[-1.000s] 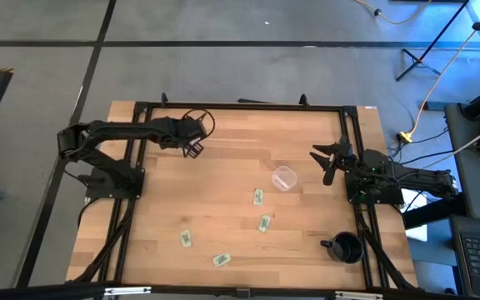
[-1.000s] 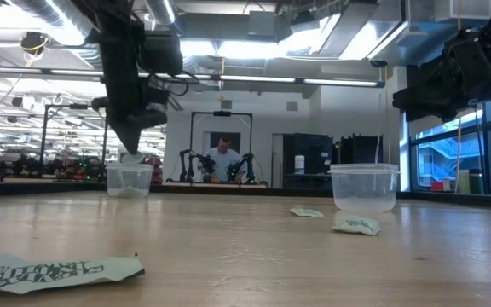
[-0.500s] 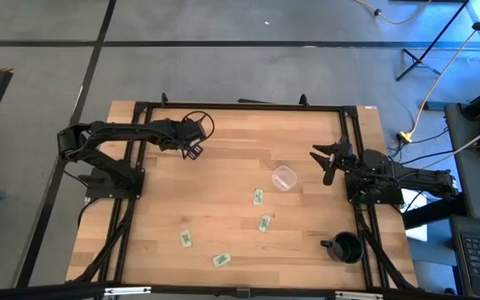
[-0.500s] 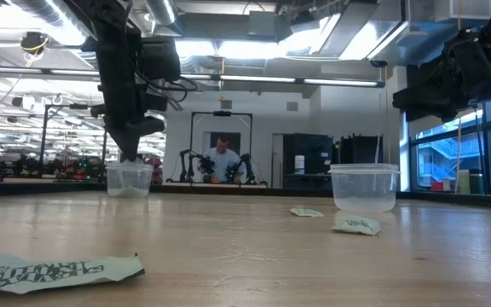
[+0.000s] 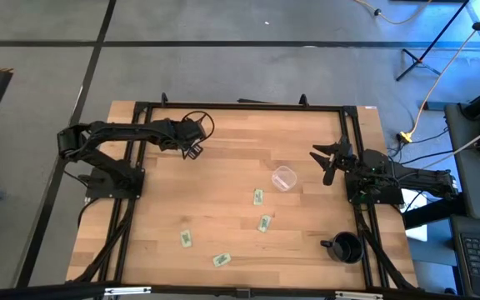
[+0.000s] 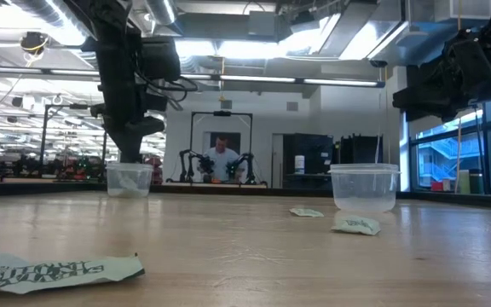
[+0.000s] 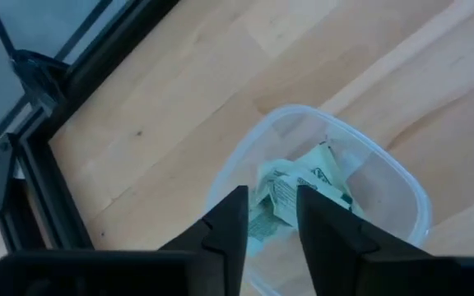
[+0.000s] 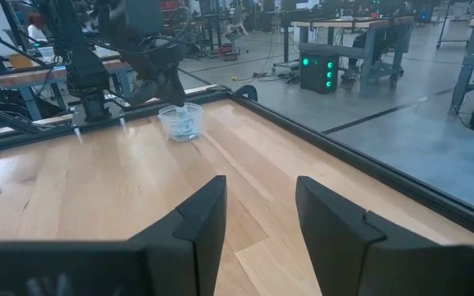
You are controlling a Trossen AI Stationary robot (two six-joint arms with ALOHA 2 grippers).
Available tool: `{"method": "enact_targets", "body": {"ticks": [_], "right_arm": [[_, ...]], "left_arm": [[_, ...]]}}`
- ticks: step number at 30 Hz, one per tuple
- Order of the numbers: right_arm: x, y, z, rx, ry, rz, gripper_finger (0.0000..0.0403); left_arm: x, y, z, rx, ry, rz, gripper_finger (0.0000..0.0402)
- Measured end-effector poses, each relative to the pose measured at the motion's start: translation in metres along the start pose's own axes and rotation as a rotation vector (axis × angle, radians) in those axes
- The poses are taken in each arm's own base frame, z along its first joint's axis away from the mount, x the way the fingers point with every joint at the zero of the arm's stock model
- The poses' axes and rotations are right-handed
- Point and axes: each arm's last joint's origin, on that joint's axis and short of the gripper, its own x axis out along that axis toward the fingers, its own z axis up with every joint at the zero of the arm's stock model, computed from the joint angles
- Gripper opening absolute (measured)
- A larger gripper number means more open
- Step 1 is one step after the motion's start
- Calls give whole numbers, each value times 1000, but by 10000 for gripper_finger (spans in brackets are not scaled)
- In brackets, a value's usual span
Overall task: Pick and place Stevia / Truvia into bins
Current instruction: Put the green stevia packet into the left white container
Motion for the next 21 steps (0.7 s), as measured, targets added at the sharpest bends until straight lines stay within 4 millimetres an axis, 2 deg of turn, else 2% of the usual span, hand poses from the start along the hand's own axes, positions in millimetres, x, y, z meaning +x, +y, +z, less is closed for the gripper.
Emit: {"method": "enact_targets", "body": {"ticks": [6, 11, 18, 21], "right_arm": [[0, 0, 0, 0, 0, 0, 152], [0, 0, 0, 0, 0, 0, 152], [0, 0, 0, -4, 1, 0, 152], [0, 0, 0, -4, 1, 0, 152]], "left_arm": [[-21, 3, 12, -7, -17, -60, 118], [-52, -4, 14, 78, -83, -293, 113], [-105, -48, -10, 401, -197, -803, 113], [-125, -68, -24, 429, -233, -919, 114]]}}
